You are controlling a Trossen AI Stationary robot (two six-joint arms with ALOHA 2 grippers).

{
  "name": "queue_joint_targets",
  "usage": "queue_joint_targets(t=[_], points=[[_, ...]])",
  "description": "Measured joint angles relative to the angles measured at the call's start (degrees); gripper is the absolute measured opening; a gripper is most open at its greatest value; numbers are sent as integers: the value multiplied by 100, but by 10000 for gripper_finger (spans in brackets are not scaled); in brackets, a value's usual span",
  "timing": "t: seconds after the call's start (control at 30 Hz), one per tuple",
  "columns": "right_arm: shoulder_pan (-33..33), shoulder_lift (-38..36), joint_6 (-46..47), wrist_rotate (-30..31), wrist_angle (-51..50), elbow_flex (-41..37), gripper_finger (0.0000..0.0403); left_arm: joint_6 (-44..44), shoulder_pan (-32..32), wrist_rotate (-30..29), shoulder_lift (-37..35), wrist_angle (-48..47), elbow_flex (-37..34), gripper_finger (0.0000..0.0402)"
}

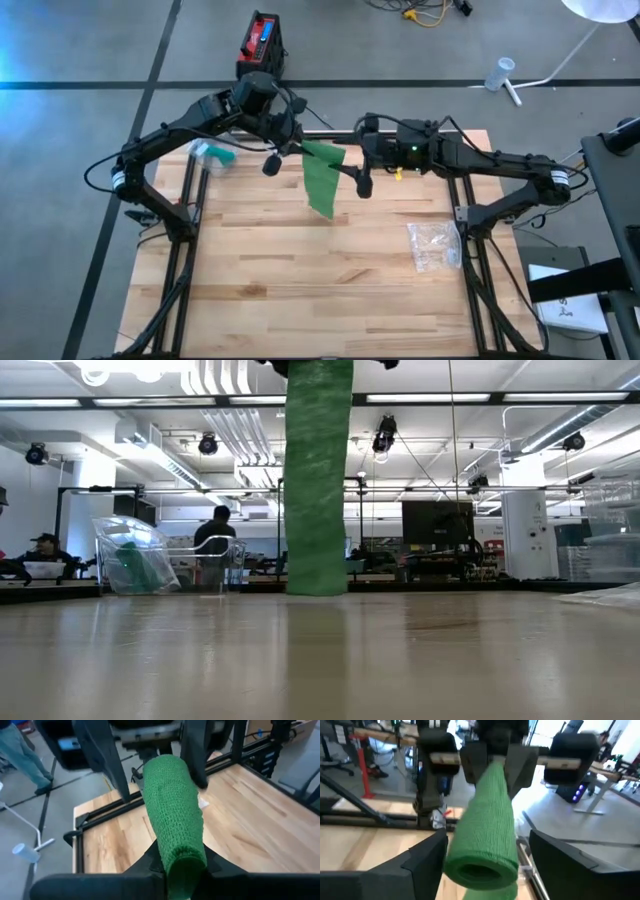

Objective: Roll bandage
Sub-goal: Roll the green bandage

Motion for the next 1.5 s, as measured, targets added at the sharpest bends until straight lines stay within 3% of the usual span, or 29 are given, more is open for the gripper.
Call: queue_joint_targets(t=[0.23, 0.37, 0.53, 0.77, 0.93, 1.03, 1.2, 1.5], points=[[4, 84, -341, 165, 137, 15, 205, -239, 0, 2, -2, -8, 0, 26], [7, 93, -498, 312, 209, 15, 133, -371, 4, -66, -2, -1, 0, 32], [4, 91, -705, 354, 245, 15, 26, -486, 7, -199, -35, 54, 0, 76], [4, -121, -597, 324, 372, 13, 28, -485, 44, -117, -138, -14, 0, 140], [1, -199, -535, 230, 410, 17, 24, -749, 39, -230, -129, 433, -174, 152], [3, -193, -441, 144, 404, 15, 24, -1084, 42, -340, -151, 1118, -461, 124], [13, -198, -392, 111, 484, 15, 25, -1269, 48, -368, -173, 1943, -933, 17], [10, -369, -210, -262, 782, 10, 25, -1752, 80, -355, -321, 4407, -2321, 0]])
